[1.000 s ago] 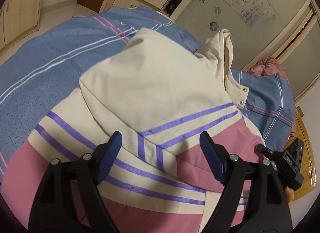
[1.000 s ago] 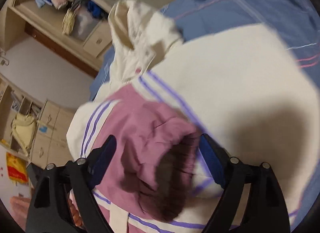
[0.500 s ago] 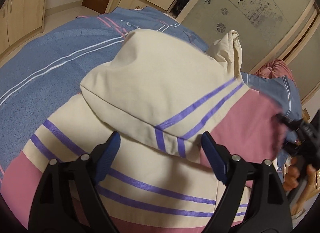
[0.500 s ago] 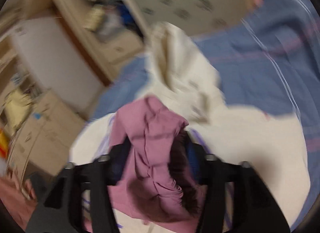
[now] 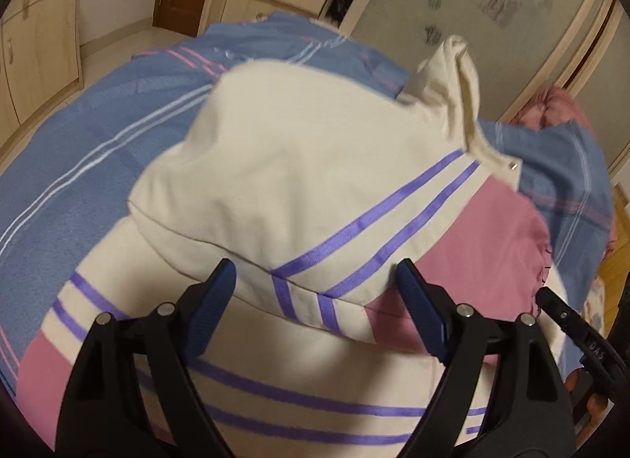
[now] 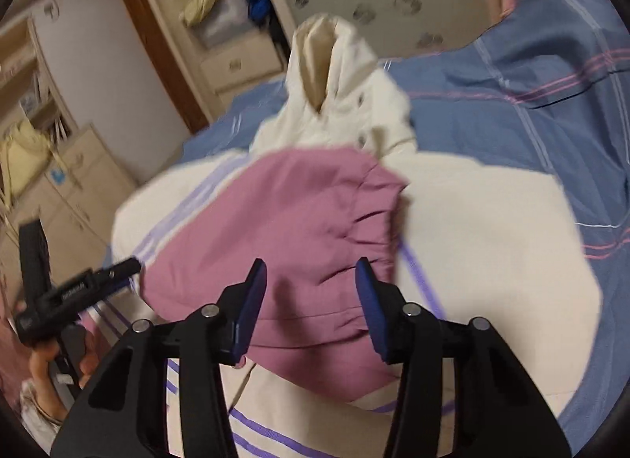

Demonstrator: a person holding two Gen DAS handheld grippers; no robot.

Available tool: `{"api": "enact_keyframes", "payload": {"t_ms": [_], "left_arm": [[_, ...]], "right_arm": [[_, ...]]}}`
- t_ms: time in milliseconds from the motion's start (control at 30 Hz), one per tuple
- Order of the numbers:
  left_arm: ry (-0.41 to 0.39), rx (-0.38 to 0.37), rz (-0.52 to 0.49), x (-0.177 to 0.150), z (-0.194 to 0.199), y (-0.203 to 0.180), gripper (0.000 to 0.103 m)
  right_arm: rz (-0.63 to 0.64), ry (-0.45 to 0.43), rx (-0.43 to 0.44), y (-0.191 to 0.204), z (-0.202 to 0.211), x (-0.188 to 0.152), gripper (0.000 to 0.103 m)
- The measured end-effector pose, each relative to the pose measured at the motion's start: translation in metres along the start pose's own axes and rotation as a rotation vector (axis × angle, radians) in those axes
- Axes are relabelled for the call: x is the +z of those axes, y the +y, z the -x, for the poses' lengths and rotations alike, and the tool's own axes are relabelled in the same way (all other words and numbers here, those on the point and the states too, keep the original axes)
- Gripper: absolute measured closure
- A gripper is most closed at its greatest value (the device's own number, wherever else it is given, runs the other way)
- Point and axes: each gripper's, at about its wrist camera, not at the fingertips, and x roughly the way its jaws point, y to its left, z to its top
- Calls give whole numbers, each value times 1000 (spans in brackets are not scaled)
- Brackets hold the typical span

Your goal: Fold large clothes

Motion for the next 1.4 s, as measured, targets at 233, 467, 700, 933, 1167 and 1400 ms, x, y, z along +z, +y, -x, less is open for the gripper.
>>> {"api": "enact_keyframes", "payload": {"t_ms": [233, 467, 700, 933, 1167, 1400], "left_arm": [[42, 16, -26, 12, -16, -2, 18], [-7, -83, -16, -29, 55, 23, 17], [12, -7, -83, -63, 67, 53, 18], [-26, 42, -51, -70, 93, 57, 18], [48, 178, -116, -89, 72, 62, 17], [31, 36, -44, -119, 144, 69, 12]], "right_arm": [[-128, 31, -24, -20, -39, 13, 61], [-70, -26, 54, -30, 53, -44, 31], [-227, 21, -275, -118, 67, -94, 38], [-375, -96, -110, -135, 120, -103, 46], [-341, 123, -210, -119, 71, -121, 43], [-201, -8, 17, -26, 141, -164, 37]]}}
